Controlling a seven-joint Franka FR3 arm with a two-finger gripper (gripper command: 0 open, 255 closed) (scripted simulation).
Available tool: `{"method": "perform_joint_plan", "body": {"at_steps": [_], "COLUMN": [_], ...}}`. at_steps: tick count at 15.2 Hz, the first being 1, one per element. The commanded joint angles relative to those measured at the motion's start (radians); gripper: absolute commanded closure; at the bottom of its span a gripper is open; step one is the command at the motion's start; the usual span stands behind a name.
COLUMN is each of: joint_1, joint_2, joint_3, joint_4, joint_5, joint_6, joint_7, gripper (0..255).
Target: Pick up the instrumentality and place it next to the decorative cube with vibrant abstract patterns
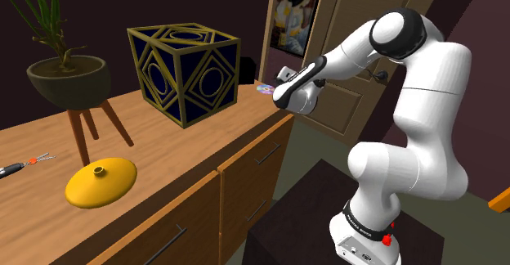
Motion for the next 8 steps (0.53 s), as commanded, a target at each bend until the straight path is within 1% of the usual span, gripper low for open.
{"method": "perform_joint_plan", "body": {"at_steps": [1, 5, 8], "joint_1": [0.002, -0.141, -0.141], "joint_2": [-0.007, 0.154, 0.155], "joint_3": [-0.005, 0.098, 0.097], "joint_4": [-0.007, -0.159, -0.159], "joint_5": [0.007, -0.083, -0.083], "joint_6": [-0.04, -0.054, -0.054], "joint_7": [-0.003, 0.122, 0.122], "gripper": [0, 0, 0]}}
